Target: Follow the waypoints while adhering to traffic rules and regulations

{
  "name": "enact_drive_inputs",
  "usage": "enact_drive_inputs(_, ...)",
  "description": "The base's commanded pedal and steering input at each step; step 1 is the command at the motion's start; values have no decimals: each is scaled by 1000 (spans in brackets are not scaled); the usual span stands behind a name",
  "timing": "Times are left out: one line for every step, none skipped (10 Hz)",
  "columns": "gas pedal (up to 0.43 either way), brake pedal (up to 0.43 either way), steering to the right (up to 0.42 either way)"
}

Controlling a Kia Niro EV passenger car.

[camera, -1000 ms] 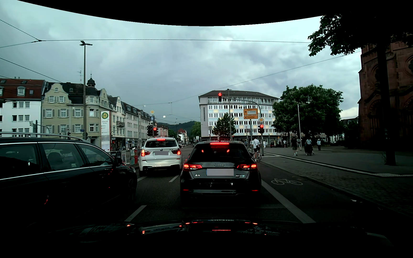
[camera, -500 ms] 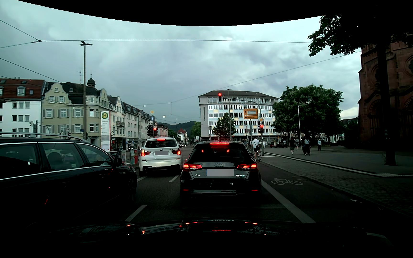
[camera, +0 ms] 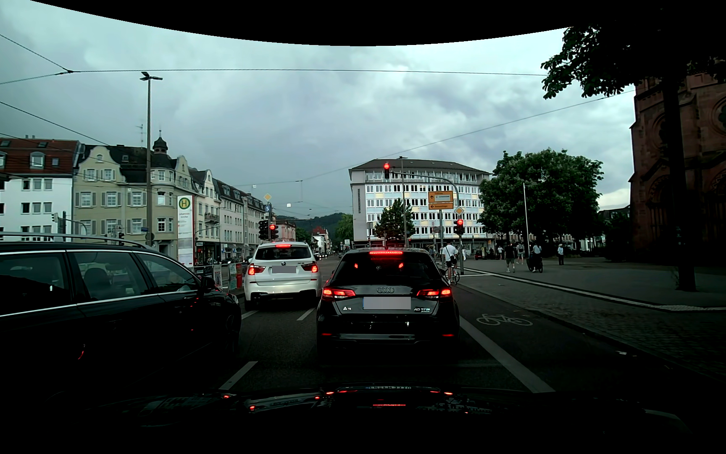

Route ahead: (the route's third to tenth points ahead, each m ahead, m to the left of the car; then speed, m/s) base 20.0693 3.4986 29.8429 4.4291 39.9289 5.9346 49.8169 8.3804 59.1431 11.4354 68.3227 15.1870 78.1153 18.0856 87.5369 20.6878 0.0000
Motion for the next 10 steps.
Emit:
enact_drive_inputs(0, 244, -3)
enact_drive_inputs(0, 244, -3)
enact_drive_inputs(0, 244, -3)
enact_drive_inputs(0, 244, -3)
enact_drive_inputs(0, 244, -3)
enact_drive_inputs(0, 244, -3)
enact_drive_inputs(0, 250, -3)
enact_drive_inputs(0, 244, -3)
enact_drive_inputs(0, 244, -3)
enact_drive_inputs(0, 244, -3)
